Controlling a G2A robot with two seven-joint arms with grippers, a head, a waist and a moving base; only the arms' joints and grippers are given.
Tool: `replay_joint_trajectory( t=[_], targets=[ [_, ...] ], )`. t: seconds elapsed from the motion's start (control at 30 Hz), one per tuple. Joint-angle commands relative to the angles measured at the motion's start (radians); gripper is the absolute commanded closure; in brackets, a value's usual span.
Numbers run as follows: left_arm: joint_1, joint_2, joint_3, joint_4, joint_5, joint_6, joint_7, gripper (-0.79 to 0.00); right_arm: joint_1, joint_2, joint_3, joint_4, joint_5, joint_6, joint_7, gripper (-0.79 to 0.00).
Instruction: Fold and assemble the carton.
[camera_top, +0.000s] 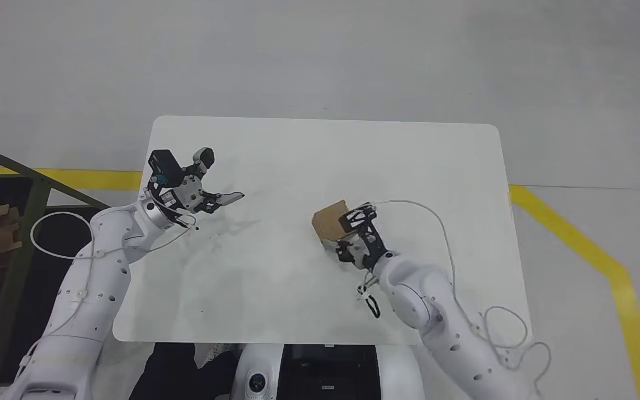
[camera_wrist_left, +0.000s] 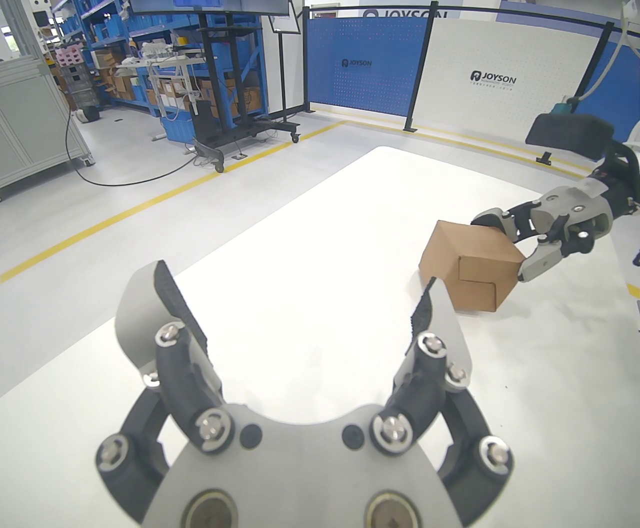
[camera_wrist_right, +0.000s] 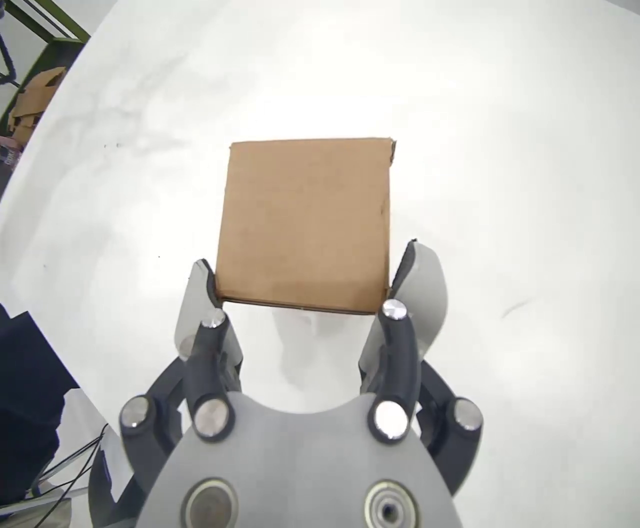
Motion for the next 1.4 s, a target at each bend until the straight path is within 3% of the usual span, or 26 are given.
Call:
replay_joint_trajectory(
  t=[0.0,0.03,0.3,0.73,1.07,1.37],
  targets=[
    [0.000,0.000,0.000,0.000,0.000,0.000,0.000,-0.785,-0.004,0.000,-0.006,-0.003,-0.023,0.008,0.003,-0.745],
    [0.000,0.000,0.000,0.000,0.000,0.000,0.000,-0.785,-0.005,-0.001,-0.007,-0.004,-0.034,0.012,0.007,-0.785],
    [0.000,0.000,0.000,0.000,0.000,0.000,0.000,-0.785,-0.022,-0.002,0.002,-0.035,-0.021,0.002,0.011,-0.785],
    [0.000,0.000,0.000,0.000,0.000,0.000,0.000,-0.785,-0.182,0.040,0.263,-0.227,0.230,-0.249,-0.150,-0.785],
    [0.000,0.000,0.000,0.000,0.000,0.000,0.000,-0.785,-0.123,0.050,0.402,-0.121,0.353,-0.359,-0.266,-0.785],
    [0.000,0.000,0.000,0.000,0.000,0.000,0.000,-0.785,-0.109,0.059,0.543,-0.041,0.361,-0.304,-0.363,-0.785]
  ],
)
